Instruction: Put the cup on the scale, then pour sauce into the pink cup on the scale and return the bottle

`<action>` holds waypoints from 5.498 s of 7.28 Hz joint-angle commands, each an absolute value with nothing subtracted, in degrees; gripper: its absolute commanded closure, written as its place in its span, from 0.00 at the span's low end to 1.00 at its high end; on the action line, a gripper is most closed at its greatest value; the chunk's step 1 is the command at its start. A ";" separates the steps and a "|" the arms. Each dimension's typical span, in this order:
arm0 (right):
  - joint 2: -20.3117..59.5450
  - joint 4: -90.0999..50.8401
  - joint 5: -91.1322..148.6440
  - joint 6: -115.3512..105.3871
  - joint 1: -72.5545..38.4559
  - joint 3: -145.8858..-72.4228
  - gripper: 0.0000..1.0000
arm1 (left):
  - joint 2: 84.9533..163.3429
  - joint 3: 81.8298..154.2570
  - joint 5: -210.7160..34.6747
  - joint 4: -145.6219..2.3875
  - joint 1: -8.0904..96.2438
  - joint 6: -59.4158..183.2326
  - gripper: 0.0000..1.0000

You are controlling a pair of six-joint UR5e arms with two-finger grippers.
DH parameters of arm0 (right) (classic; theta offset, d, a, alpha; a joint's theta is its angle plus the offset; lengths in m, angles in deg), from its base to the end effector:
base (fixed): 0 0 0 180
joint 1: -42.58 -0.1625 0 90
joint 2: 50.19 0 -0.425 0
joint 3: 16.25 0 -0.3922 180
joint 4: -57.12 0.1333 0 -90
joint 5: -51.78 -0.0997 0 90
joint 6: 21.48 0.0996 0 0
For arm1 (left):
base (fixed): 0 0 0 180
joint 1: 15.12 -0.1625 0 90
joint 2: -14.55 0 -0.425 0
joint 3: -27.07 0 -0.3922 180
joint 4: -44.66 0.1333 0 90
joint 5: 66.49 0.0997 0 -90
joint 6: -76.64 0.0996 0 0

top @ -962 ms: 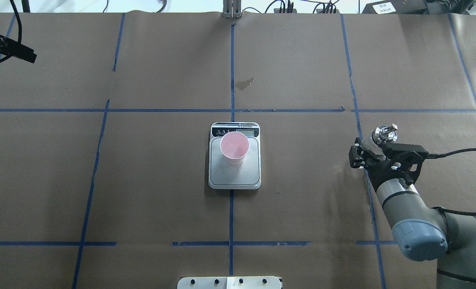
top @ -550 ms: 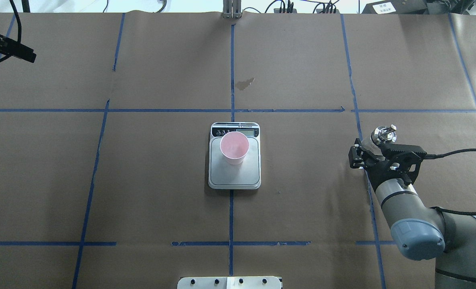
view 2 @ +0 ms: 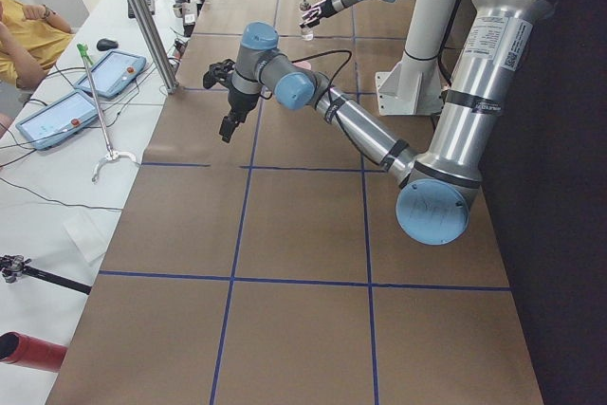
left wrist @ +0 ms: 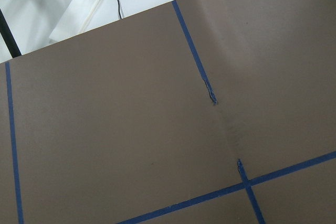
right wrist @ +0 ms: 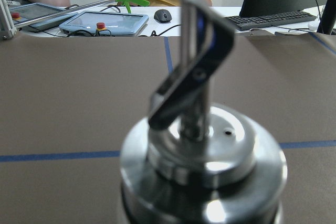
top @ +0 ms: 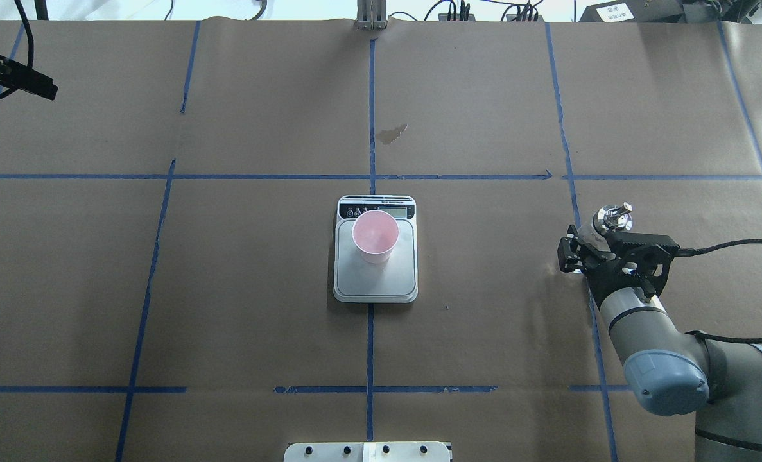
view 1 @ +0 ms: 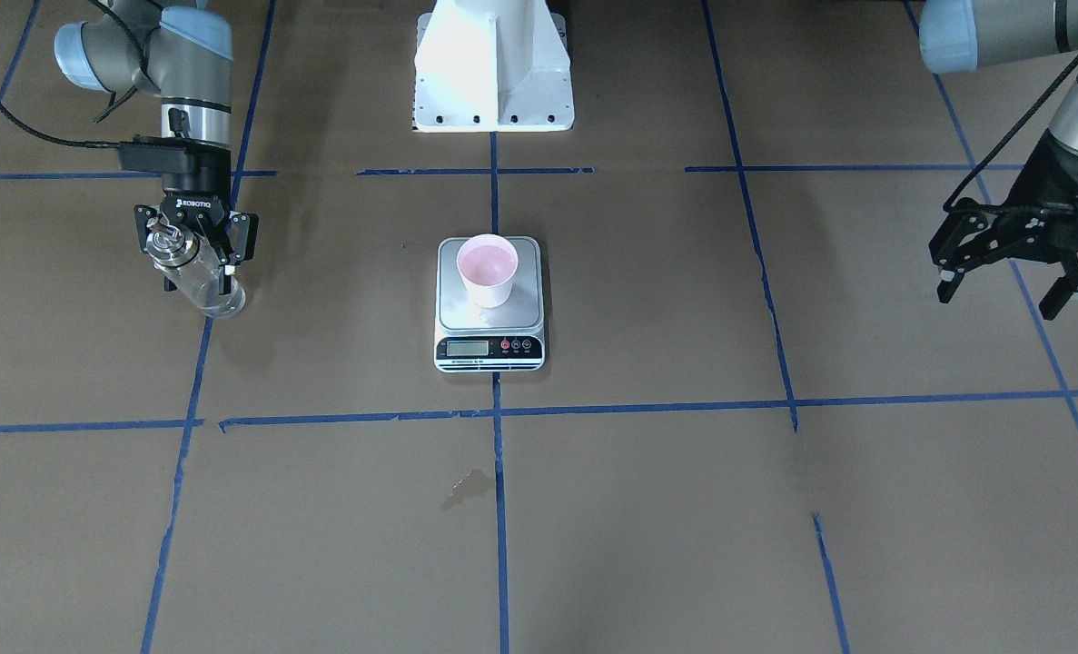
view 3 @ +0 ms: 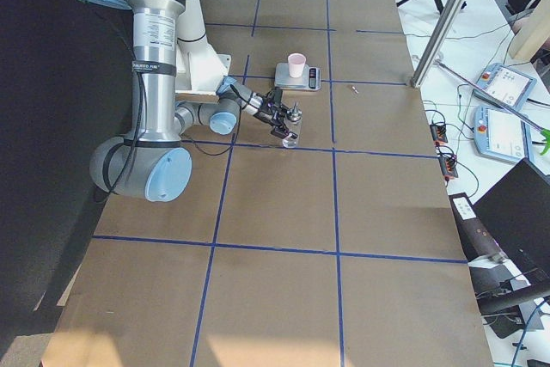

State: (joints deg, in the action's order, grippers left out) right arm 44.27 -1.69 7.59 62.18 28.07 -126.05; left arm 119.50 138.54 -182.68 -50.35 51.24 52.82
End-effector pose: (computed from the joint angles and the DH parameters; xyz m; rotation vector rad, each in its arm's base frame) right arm -0.3981 -0.3145 0.4579 0.8848 -0.6212 0.4527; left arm 0.1424 -0.5480 0.3413 0.4744 0.6857 0.1623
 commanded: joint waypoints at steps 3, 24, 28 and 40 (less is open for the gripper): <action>44.20 -1.51 7.30 62.89 28.08 -125.93 0.01 | 119.50 138.78 -182.68 -50.35 51.33 52.82 0.01; 53.61 -19.07 -75.11 21.81 -18.44 -132.64 0.00 | 115.82 137.29 -185.12 -48.68 51.24 55.35 0.01; 45.09 -42.78 -76.36 -9.82 -37.01 -126.84 0.00 | 111.52 123.67 -198.15 -48.76 64.75 76.88 0.00; 45.17 -41.94 -86.21 -10.76 -42.23 -118.46 0.00 | 108.16 123.75 -198.15 -41.56 71.45 82.62 0.00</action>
State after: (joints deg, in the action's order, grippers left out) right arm 45.09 -42.00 -86.19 -10.80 -42.19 -118.49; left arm 108.19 123.83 -197.98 -41.58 71.46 82.72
